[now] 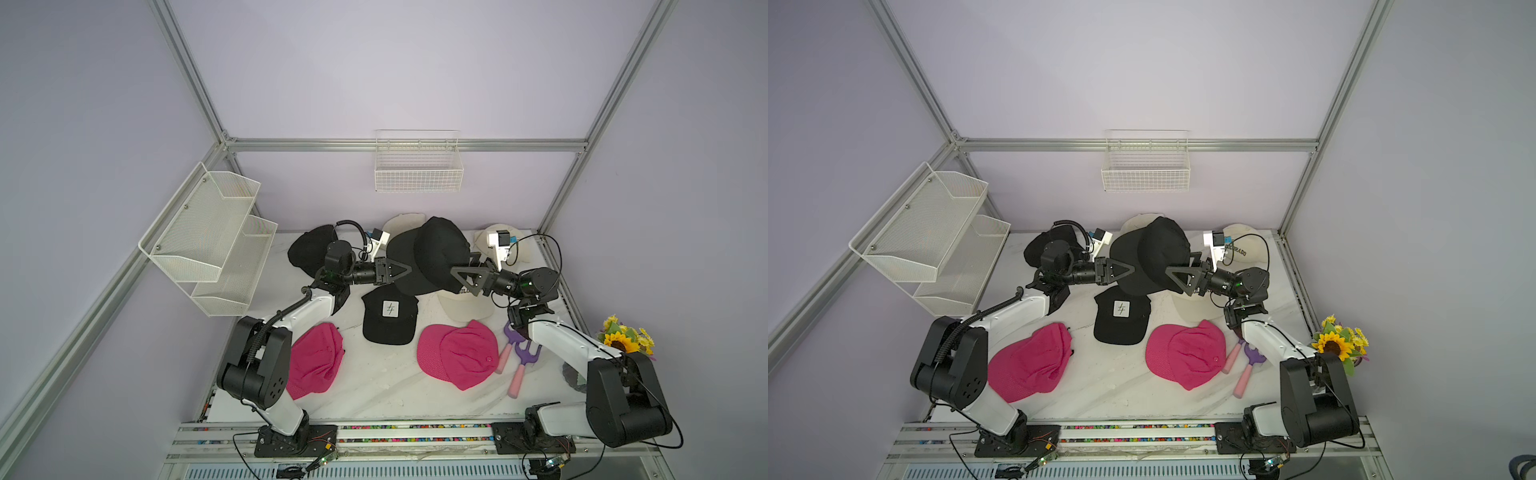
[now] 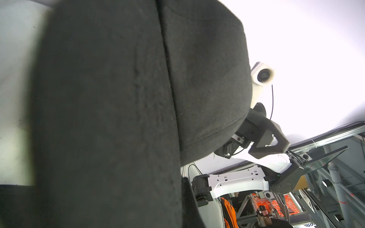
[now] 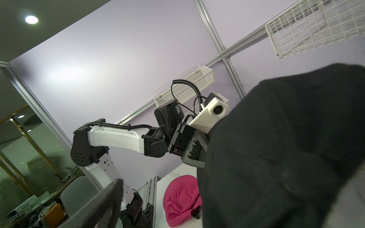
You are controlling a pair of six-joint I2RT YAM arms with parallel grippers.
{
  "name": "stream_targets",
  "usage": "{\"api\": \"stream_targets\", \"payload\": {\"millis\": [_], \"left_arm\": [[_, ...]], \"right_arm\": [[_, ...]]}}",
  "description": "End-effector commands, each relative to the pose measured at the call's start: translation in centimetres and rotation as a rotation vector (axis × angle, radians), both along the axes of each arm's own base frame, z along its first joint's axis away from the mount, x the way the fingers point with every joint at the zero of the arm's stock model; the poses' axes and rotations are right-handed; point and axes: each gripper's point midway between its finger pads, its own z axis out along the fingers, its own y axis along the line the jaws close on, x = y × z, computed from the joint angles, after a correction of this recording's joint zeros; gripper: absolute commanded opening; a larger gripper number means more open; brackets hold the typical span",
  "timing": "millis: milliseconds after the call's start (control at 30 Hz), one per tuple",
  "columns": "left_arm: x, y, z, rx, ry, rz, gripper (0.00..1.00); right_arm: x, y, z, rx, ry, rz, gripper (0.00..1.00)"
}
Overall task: Stack the baseball caps by color
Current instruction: Place the baseball cap on the baseball cap.
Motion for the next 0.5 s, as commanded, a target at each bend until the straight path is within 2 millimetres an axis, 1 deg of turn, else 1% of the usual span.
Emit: {"api": "stream_targets", "payload": {"millis": [0,100,133,233,333,467], "left_arm": [[0.3,0.1,1.5,-0.004,-0.053,0.007,0.0],[0.6,0.8,0.4,0.003,-0.02,0.011,0.0],[0.8,1.4,0.2,-0.002,-0.006,0.017,0.0],[0.8,2.6,0.4,-0.046,0.006,0.009,0.0],[0.5,2.6,0.6,-0.065,0.004,-0.019,0.0],[0.4,2.5,0.4,-0.064,0.006,-0.031,0.0]], "right_arm": [[-1.7,0.2,2.7,0.013,-0.138,0.028,0.93],[-2.1,0.2,3.7,0.009,-0.192,0.027,0.91],[-2.3,0.2,3.8,0.002,-0.206,0.036,0.9],[-3.1,0.3,4.0,-0.019,-0.245,0.055,0.88],[-3.1,0.4,3.8,-0.043,-0.252,0.057,0.87],[-2.3,0.5,3.6,-0.066,-0.243,0.034,0.85]]}}
